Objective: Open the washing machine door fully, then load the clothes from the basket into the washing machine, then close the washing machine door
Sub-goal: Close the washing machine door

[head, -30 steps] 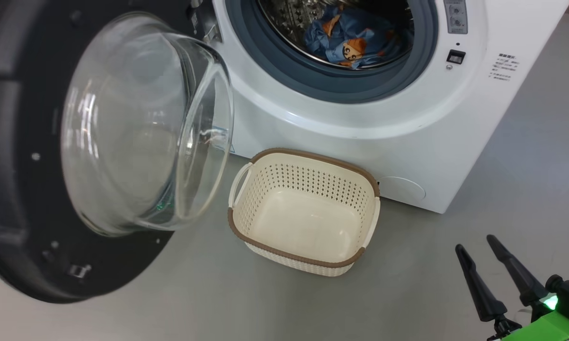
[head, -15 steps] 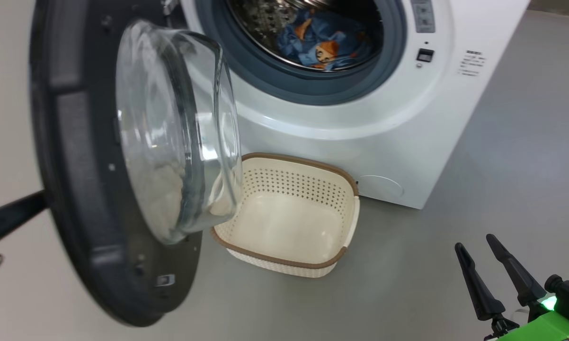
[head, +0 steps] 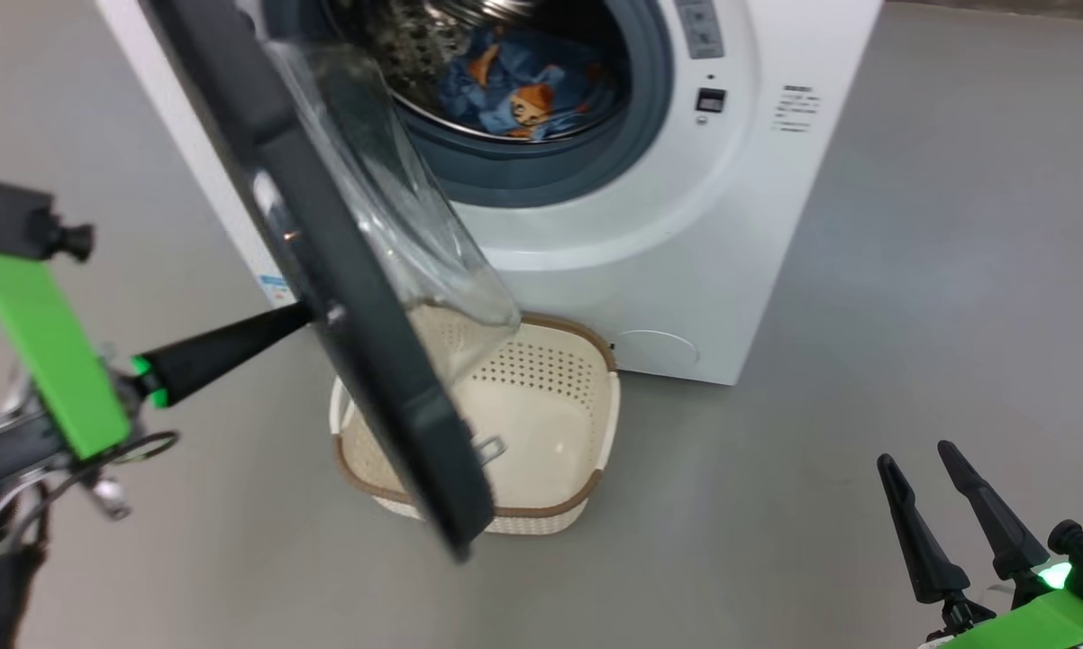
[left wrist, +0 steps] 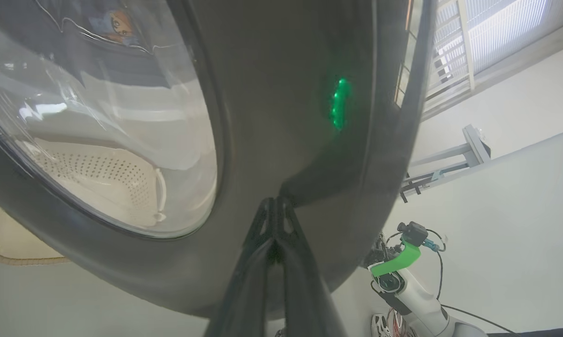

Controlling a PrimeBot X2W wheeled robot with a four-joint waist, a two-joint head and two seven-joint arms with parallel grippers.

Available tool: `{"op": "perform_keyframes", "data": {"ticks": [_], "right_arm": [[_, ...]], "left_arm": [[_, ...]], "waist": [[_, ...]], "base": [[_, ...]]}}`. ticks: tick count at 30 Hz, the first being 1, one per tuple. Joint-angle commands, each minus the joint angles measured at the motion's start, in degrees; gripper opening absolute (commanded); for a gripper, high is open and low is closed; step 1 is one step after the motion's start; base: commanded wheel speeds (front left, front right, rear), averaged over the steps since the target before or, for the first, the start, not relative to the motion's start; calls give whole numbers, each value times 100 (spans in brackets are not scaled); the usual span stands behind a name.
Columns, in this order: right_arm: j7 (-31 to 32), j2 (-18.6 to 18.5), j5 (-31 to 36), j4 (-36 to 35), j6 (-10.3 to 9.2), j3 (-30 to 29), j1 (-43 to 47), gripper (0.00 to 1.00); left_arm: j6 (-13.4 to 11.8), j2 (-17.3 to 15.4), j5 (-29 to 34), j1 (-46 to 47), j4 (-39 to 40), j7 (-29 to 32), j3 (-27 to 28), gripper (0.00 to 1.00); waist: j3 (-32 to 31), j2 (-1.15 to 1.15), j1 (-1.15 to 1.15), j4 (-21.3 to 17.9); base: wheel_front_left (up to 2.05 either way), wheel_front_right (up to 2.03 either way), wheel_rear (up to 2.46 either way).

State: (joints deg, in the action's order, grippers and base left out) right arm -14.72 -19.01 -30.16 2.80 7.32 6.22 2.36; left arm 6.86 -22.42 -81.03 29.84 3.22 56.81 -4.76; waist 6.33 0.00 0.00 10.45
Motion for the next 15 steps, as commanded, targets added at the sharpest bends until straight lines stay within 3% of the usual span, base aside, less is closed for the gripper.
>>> {"op": "perform_keyframes", "data": {"ticks": [1, 15], "right_arm": [[-28, -73, 77, -120, 17, 45, -21, 100], [-28, 25, 83, -99, 17, 51, -125, 100]], "left_arm": [[62, -115, 58, 398, 82, -104, 118, 0], [62, 260, 475, 1243, -785, -1237, -485, 0]], "waist": [[15, 0, 0, -188], [45, 0, 0, -874]], "base": [[0, 0, 0], [0, 0, 0]]}}
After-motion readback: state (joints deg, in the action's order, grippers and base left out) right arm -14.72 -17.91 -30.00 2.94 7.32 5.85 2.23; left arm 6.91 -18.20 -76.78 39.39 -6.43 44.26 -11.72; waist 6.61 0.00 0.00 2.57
